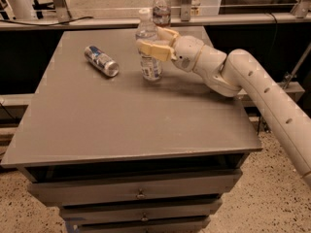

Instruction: Place blue plastic bottle upright

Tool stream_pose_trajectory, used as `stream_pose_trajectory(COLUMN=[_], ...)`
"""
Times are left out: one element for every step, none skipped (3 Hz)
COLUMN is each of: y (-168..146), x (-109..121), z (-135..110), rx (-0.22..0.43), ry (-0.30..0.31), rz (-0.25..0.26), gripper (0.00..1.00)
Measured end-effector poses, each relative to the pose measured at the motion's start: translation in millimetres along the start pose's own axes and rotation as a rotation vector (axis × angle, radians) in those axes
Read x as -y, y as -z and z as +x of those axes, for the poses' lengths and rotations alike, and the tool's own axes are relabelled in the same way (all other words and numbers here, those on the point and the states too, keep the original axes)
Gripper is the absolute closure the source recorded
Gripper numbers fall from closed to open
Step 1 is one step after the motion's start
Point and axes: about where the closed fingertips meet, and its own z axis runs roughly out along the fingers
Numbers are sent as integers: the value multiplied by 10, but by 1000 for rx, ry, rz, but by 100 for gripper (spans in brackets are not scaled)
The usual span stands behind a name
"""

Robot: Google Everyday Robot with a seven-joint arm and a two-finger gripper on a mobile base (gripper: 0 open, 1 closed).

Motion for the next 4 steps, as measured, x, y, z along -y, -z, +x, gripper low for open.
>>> stream_pose_trajectory(y=[90, 182, 187, 327], x=[5, -4, -5, -44], z=[41, 75, 76, 34], rx=[-16, -31, -31, -60], ry=[-18, -30, -30, -29], rz=[14, 27, 28, 32], gripper=[59, 36, 13, 0])
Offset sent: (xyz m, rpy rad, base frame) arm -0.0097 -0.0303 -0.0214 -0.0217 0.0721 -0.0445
